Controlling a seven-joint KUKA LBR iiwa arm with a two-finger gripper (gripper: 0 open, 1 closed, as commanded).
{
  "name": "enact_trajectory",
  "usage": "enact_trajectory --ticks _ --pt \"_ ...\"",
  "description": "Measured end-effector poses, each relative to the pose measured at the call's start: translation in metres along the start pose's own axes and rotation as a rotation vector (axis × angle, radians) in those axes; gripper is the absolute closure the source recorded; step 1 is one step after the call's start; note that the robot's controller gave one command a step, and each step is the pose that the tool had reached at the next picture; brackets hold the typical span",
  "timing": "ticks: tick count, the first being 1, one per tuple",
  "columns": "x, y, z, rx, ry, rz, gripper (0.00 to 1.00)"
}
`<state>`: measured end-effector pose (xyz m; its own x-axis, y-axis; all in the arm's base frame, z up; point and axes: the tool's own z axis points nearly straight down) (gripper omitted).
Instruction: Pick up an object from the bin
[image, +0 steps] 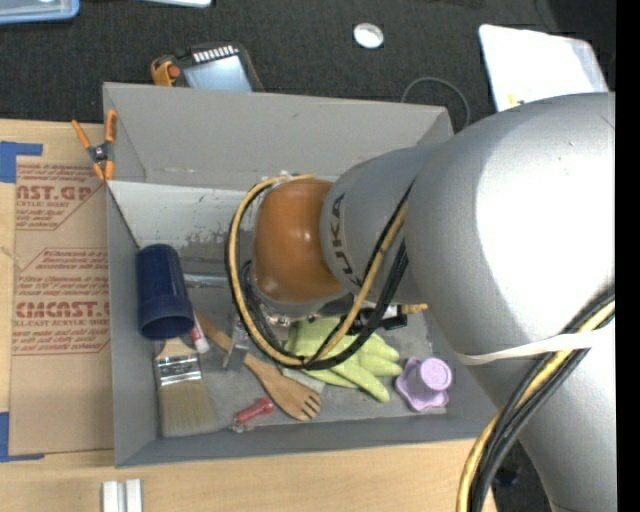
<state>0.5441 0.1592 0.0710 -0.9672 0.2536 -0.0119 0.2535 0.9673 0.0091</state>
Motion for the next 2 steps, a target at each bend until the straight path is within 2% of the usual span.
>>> enact_trajectory --ticks 1,2 --pt "0.001 -0.001 -0.012 0.003 0.005 0.001 1.00" --pt "0.002 -0.002 -0.044 0.006 0.009 0.002 1.00"
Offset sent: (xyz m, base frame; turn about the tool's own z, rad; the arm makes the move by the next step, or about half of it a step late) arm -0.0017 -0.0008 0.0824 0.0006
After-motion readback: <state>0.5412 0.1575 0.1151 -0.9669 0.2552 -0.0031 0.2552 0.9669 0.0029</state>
